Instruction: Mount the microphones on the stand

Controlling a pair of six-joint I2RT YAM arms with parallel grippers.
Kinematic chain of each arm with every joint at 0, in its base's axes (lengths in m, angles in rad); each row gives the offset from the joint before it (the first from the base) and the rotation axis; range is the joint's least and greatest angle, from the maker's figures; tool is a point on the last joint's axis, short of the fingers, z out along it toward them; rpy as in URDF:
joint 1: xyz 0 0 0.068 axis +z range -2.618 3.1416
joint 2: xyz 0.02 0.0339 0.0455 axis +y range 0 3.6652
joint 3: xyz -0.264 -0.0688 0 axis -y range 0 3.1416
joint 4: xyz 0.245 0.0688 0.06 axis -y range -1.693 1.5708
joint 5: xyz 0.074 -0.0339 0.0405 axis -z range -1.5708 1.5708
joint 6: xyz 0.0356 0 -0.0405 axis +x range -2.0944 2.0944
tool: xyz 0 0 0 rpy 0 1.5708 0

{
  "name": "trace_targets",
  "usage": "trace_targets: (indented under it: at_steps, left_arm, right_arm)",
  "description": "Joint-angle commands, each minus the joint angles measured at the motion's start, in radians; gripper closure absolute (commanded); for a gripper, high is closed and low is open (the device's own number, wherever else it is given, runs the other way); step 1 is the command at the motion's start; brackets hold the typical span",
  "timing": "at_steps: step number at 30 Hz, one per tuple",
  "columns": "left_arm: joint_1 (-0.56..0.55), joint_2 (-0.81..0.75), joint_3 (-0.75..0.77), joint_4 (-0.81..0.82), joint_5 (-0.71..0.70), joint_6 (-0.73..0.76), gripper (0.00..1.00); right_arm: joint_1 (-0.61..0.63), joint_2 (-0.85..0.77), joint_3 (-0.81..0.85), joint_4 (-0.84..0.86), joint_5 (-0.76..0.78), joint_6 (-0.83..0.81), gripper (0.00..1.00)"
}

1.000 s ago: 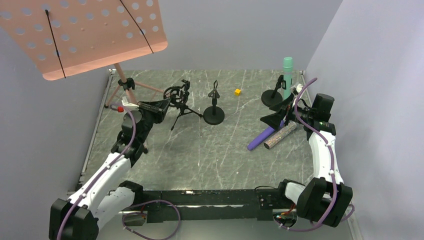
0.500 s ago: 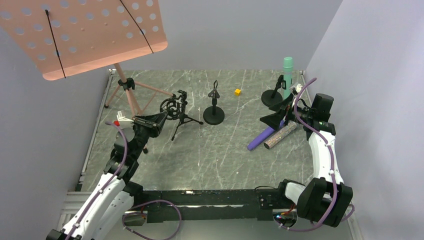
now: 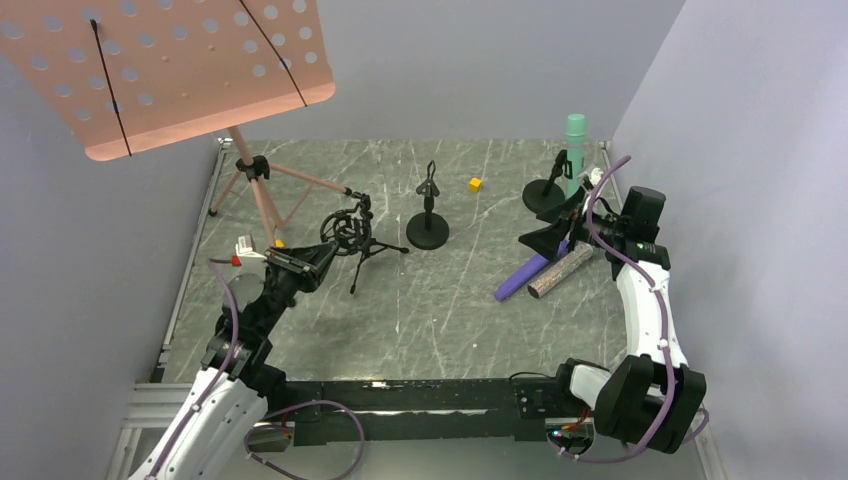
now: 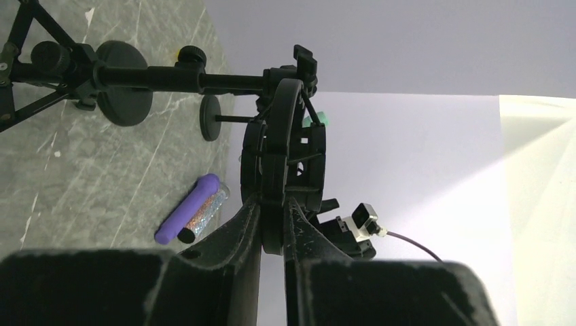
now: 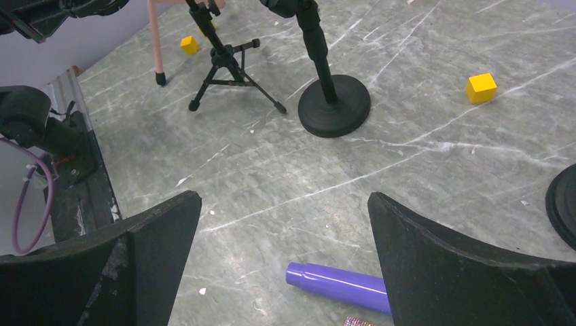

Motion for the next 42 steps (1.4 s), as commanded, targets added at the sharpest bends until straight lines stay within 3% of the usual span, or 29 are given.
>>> trace_targets:
  at_steps: [1,4,7,17,20,24,28,32,36,38,42]
  left_arm:
    - [-0.003,-0.073,0.003,-0.094,0.064,-0.055,1.00]
    - [-0.004,-0.110,-0.004,-0.143,0.056,-0.054,1.00]
    - [-0.004,-0.124,-0.004,-0.176,0.055,-0.044,0.93]
    - [-0.003,-0.177,0.025,-0.284,0.057,0.022,0.38]
    - [-0.003,-0.225,0.034,-0.337,0.057,0.058,0.29]
    - [-0.003,-0.290,0.084,-0.453,0.070,0.192,0.15]
    - [-0.003,-0.352,0.162,-0.554,0.101,0.491,0.01]
    - [-0.003,-0.383,0.222,-0.587,0.169,0.752,0.01]
    - [-0.003,-0.356,0.249,-0.572,0.289,0.914,0.01]
    - [-0.003,-0.320,0.267,-0.557,0.364,0.968,0.01]
    - [-0.003,-0.228,0.319,-0.565,0.475,1.049,0.01]
  right_arm:
    - [0.010,0.004,0.008,0.015,0.003,-0.031,0.00]
    - [0.016,0.006,0.009,0.013,0.009,-0.034,0.00]
    - [0.020,0.010,0.010,0.010,0.016,-0.040,0.00]
    - [0.021,0.025,0.013,-0.003,0.033,-0.057,0.00]
    - [0.021,0.029,0.016,-0.011,0.042,-0.070,0.00]
    - [0.021,0.037,0.025,-0.051,0.058,-0.116,0.00]
    - [0.020,0.054,0.064,-0.159,0.076,-0.245,0.00]
    - [0.020,0.068,0.115,-0.287,0.144,-0.408,0.00]
    - [0.018,0.091,0.227,-0.492,0.276,-0.530,0.00]
    - [0.014,0.113,0.265,-0.518,0.366,-0.438,0.00]
    - [-0.037,0.106,0.213,-0.454,0.504,-0.071,0.00]
